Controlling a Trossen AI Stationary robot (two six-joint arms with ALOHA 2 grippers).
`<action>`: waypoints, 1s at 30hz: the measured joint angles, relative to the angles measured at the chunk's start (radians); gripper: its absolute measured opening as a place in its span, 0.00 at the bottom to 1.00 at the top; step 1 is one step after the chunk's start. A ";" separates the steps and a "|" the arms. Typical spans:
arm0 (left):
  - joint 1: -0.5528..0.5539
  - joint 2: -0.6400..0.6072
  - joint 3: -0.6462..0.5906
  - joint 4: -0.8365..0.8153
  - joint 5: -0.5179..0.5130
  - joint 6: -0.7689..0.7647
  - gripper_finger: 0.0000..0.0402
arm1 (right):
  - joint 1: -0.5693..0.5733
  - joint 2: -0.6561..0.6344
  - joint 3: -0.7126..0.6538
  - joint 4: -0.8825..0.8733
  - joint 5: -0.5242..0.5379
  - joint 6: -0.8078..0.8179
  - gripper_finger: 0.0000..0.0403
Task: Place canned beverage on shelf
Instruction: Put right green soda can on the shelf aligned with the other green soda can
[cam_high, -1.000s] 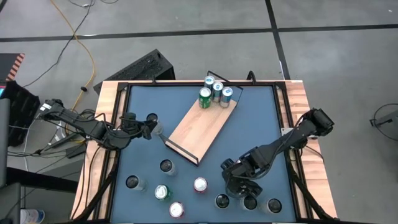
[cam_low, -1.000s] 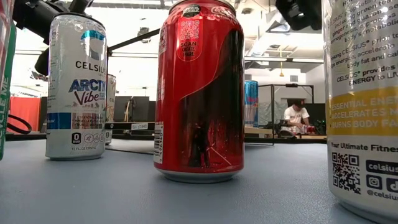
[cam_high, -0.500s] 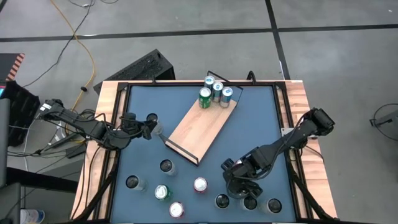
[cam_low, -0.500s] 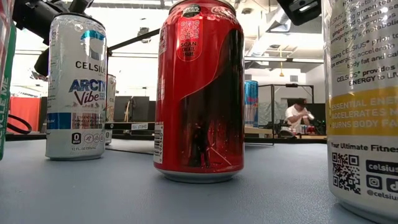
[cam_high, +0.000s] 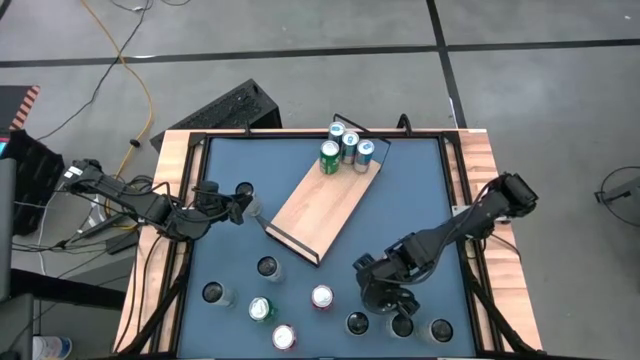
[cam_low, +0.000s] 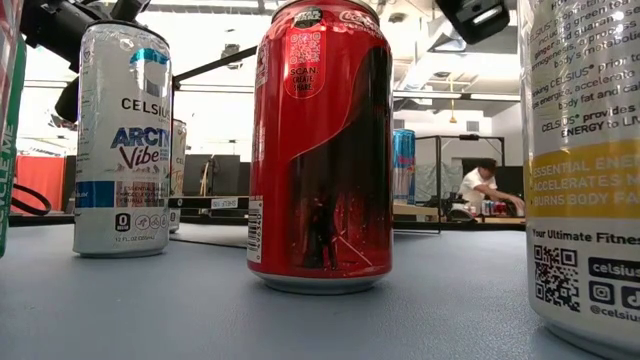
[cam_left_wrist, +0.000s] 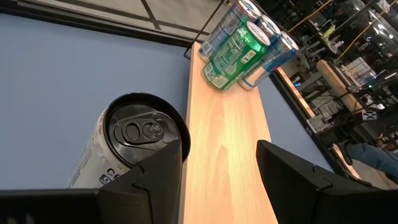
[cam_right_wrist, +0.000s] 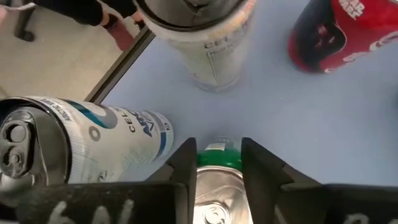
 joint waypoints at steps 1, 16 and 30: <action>0.000 0.000 0.000 0.000 0.000 0.001 0.48 | -0.006 0.000 0.006 -0.017 -0.016 0.000 0.26; 0.000 0.000 0.000 0.003 -0.011 -0.007 0.48 | 0.019 0.001 0.115 -0.215 0.009 -0.001 0.70; 0.000 0.000 0.000 0.001 -0.018 -0.012 0.48 | 0.018 0.019 0.081 -0.149 0.041 0.026 0.95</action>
